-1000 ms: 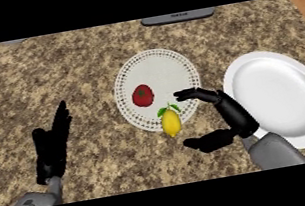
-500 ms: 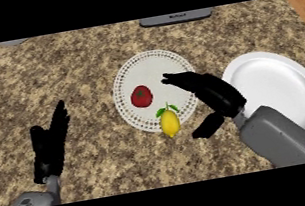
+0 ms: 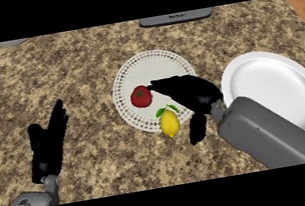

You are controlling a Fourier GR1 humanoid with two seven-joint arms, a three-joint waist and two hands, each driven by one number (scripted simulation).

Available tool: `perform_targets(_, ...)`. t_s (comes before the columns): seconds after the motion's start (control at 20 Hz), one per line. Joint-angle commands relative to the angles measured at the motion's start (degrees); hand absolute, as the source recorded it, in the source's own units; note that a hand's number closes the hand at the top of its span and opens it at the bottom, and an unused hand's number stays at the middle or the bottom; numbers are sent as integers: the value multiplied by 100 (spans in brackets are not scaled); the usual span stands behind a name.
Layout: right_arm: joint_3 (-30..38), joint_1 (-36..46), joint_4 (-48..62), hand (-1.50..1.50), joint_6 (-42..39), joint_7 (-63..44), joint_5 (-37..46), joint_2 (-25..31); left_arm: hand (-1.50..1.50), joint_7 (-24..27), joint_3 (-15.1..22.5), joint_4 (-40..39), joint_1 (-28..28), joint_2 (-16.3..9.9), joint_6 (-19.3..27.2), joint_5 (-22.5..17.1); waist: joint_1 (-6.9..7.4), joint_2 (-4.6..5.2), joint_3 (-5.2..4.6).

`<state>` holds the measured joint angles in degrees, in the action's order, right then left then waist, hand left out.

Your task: Pick the lemon from the placemat and place it in the plate

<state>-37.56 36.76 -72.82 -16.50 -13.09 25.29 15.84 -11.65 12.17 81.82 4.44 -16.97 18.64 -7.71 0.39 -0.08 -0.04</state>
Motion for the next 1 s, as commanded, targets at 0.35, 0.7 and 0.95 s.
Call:
perform_targets(0.35, 405, 71, 1157, -150, -581, 313, 847, -619, 0, 208, 12, -12, -208, 491, -9, 404, -4, 15, 4)
perform_targets(0.7, 727, -198, 954, -150, -924, 374, 1437, -818, 0, -22, -400, 384, -369, 324, -410, 386, -16, 6, 4)
perform_targets(0.95, 878, -270, 1132, -150, -950, 361, 1806, -1313, 0, -208, -441, 473, -330, 466, -396, 656, -13, 6, 5)
